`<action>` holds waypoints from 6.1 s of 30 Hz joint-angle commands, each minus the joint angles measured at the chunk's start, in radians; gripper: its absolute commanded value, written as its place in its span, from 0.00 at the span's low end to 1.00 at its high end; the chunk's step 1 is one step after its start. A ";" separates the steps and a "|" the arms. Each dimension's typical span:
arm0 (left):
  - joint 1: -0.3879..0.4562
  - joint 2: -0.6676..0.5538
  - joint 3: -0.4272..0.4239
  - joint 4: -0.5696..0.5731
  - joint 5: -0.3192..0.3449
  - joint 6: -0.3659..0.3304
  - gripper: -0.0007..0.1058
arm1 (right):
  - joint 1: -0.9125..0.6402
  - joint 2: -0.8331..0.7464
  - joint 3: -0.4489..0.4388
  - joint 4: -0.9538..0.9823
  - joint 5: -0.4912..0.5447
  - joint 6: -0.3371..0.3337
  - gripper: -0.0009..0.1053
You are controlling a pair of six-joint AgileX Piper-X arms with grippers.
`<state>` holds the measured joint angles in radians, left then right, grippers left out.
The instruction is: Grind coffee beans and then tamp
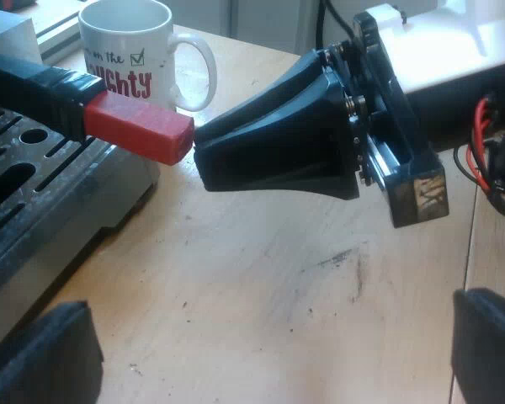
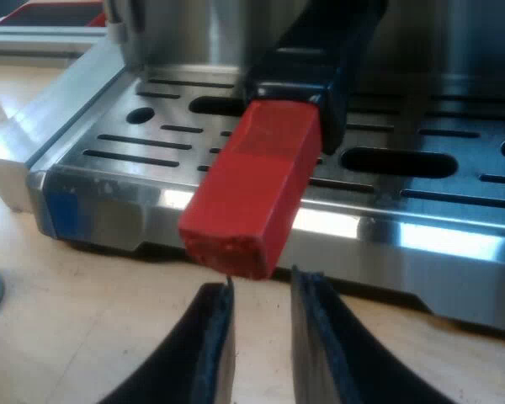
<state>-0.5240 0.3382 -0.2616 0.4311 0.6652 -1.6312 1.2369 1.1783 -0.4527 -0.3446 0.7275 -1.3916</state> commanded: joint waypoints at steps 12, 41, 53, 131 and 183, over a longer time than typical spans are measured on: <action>-0.005 -0.001 -0.004 -0.014 -0.003 -0.002 0.81 | 0.000 0.010 -0.013 -0.048 0.096 0.004 0.20; -0.005 -0.001 -0.004 -0.014 0.004 -0.002 0.81 | -0.112 0.012 -0.053 -0.086 0.143 -0.106 0.20; -0.005 -0.001 -0.004 -0.014 0.004 -0.009 0.81 | -0.156 0.012 -0.066 -0.074 0.158 -0.115 0.20; -0.005 -0.001 -0.004 -0.047 0.027 -0.009 0.81 | -0.250 0.206 -0.481 0.681 -0.267 0.134 0.65; -0.005 -0.001 -0.004 -0.041 0.027 -0.009 0.81 | -0.060 0.136 -0.460 0.719 0.072 0.161 0.01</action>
<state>-0.5240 0.3382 -0.2616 0.4017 0.6791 -1.6312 1.1420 1.3436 -0.9014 0.3758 0.7587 -1.2182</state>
